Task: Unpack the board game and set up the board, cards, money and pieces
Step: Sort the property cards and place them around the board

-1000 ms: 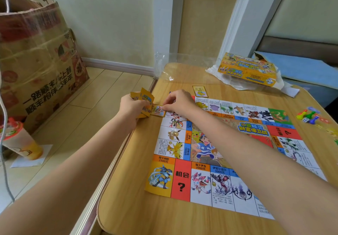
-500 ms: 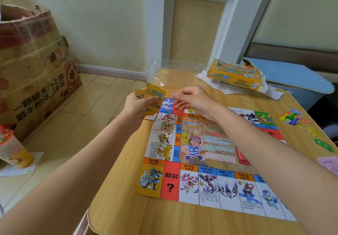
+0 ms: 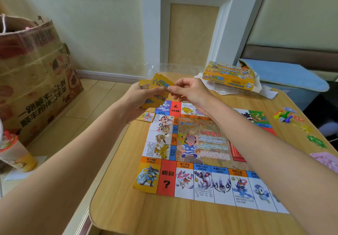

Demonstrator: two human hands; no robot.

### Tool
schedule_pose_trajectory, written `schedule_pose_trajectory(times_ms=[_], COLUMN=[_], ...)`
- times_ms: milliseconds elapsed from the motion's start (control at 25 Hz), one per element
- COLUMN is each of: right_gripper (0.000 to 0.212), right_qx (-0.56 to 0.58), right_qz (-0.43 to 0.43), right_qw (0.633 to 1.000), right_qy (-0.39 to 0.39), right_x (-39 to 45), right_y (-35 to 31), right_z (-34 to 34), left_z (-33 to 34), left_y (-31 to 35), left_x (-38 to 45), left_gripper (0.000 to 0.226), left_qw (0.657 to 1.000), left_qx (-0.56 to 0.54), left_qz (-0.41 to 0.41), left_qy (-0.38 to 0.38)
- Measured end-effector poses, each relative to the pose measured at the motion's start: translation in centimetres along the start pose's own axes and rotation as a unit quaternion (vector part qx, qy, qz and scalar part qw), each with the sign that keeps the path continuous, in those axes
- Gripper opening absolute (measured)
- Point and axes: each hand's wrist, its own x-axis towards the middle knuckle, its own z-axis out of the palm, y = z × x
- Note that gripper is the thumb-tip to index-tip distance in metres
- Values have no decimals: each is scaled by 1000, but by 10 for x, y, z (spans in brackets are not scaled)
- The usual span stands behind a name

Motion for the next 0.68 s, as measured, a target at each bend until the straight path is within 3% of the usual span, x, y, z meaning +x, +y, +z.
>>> schedule_pose_trajectory(times_ms=[120, 240, 440, 600, 680], right_gripper=[13, 14, 16, 17, 19], right_qx=[-5, -2, 85, 60, -2], right_qz=[5, 8, 31, 31, -27], right_qw=[1000, 1000, 994, 997, 997], right_qy=[3, 13, 62, 44, 71], right_x=[1, -1, -17, -29, -34], right_y=[1, 2, 14, 17, 16], right_z=[-2, -3, -22, -33, -33], left_z=[0, -1, -12, -5, 6], left_y=[1, -2, -27, -41, -43], left_x=[0, 1, -5, -10, -11], left_gripper=[12, 16, 13, 29, 34], left_qw=[999, 997, 988, 985, 983], left_qx=[-31, -65, -128, -123, -121], left_qz=[-18, -41, -84, -118, -140], left_qy=[-20, 8, 24, 15, -5])
